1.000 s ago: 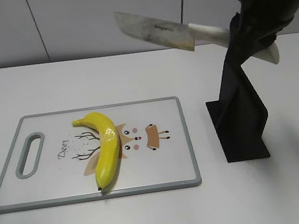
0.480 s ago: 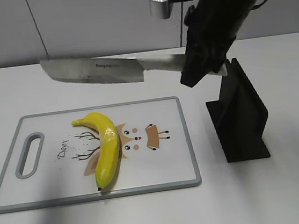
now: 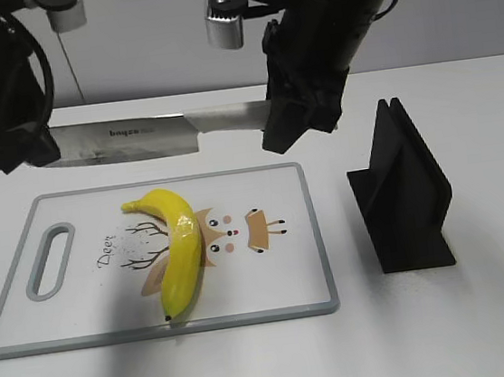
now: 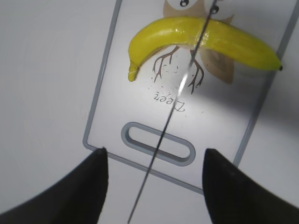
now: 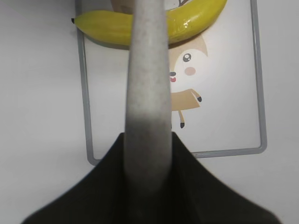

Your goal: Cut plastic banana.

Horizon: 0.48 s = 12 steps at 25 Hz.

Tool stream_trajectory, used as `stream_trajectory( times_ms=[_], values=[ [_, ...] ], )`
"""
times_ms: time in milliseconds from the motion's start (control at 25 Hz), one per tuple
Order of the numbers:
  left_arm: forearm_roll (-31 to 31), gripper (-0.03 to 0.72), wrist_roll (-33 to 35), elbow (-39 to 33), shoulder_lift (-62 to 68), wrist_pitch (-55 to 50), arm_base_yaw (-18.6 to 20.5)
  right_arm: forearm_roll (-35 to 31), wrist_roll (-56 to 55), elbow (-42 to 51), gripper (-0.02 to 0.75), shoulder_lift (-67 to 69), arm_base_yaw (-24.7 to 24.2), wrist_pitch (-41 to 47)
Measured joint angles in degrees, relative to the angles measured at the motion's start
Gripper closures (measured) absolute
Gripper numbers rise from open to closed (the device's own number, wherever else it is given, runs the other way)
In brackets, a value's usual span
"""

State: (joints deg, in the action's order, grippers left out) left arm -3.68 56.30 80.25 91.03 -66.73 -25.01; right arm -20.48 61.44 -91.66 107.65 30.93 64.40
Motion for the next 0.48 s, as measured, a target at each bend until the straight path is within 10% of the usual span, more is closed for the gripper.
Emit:
stream_trajectory(
  times_ms=[280, 480],
  values=[
    [0.1, 0.148, 0.1, 0.0, 5.0, 0.2, 0.0, -0.2, 0.1, 0.0, 0.576, 0.4, 0.0, -0.3],
    [0.0, 0.562, 0.2, 0.0, 7.9, -0.1, 0.0, -0.1, 0.4, 0.0, 0.576, 0.6, 0.0, -0.7]
  ],
)
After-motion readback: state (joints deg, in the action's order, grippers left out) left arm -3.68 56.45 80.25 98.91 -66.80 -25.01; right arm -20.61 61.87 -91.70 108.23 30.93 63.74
